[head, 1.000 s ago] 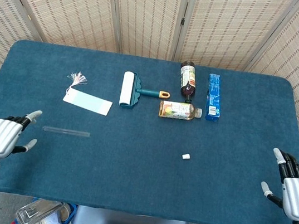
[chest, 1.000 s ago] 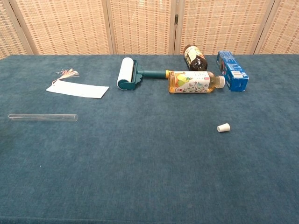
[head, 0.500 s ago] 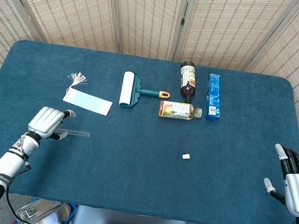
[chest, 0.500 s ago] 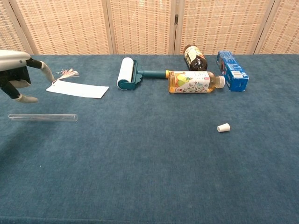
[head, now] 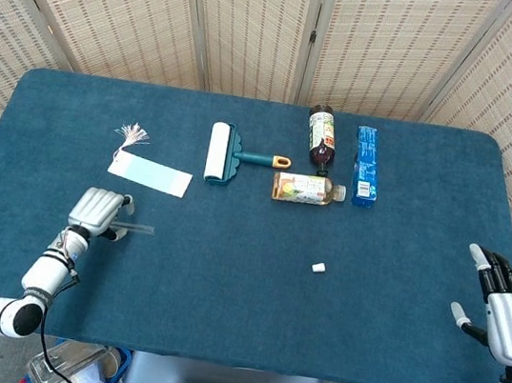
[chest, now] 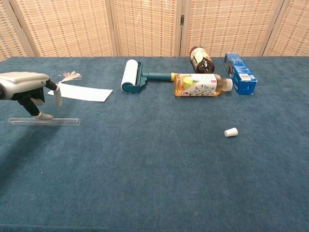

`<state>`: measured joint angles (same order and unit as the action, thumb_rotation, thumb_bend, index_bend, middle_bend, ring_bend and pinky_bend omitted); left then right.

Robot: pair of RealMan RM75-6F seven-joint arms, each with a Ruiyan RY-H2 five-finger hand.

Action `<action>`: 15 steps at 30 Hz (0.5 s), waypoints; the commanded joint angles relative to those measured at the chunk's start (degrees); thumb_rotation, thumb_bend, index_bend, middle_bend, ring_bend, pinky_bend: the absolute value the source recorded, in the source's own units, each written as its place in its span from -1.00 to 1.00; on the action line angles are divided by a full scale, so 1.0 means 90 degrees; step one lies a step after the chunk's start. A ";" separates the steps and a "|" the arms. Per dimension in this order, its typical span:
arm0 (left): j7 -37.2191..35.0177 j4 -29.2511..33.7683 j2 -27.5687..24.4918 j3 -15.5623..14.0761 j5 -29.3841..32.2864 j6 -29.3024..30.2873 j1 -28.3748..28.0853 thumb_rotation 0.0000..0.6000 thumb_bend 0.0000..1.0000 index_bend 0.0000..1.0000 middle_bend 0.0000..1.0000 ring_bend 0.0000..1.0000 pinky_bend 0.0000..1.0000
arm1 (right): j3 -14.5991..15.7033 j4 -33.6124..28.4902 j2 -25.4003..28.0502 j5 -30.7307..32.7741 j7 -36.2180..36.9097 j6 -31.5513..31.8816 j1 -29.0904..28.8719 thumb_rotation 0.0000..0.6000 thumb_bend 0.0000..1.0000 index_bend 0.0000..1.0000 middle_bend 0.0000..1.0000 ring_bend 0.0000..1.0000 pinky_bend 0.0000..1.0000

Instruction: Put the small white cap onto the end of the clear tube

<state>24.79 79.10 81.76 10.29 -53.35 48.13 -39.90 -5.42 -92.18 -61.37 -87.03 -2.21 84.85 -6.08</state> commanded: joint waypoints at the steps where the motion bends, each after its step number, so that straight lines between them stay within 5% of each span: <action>1: 0.0007 -0.0101 0.0074 -0.0063 0.0101 -0.0016 -0.0023 1.00 -0.49 -0.12 1.00 1.00 1.00 | 0.0006 0.0008 -0.0002 0.0003 0.0016 -0.0012 -0.0007 1.00 -0.47 -0.93 -0.76 -0.80 -0.56; 15: 0.0080 -0.0491 0.0320 -0.0204 0.0440 -0.0125 -0.0199 1.00 -0.49 -0.07 1.00 1.00 1.00 | 0.0036 0.0001 0.0022 0.0036 0.0042 0.0042 0.0035 1.00 -0.47 -0.93 -0.76 -0.79 -0.56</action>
<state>25.44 74.77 84.55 8.53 -49.48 47.07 -41.61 -5.11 -92.17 -61.17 -86.70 -1.83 85.22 -5.77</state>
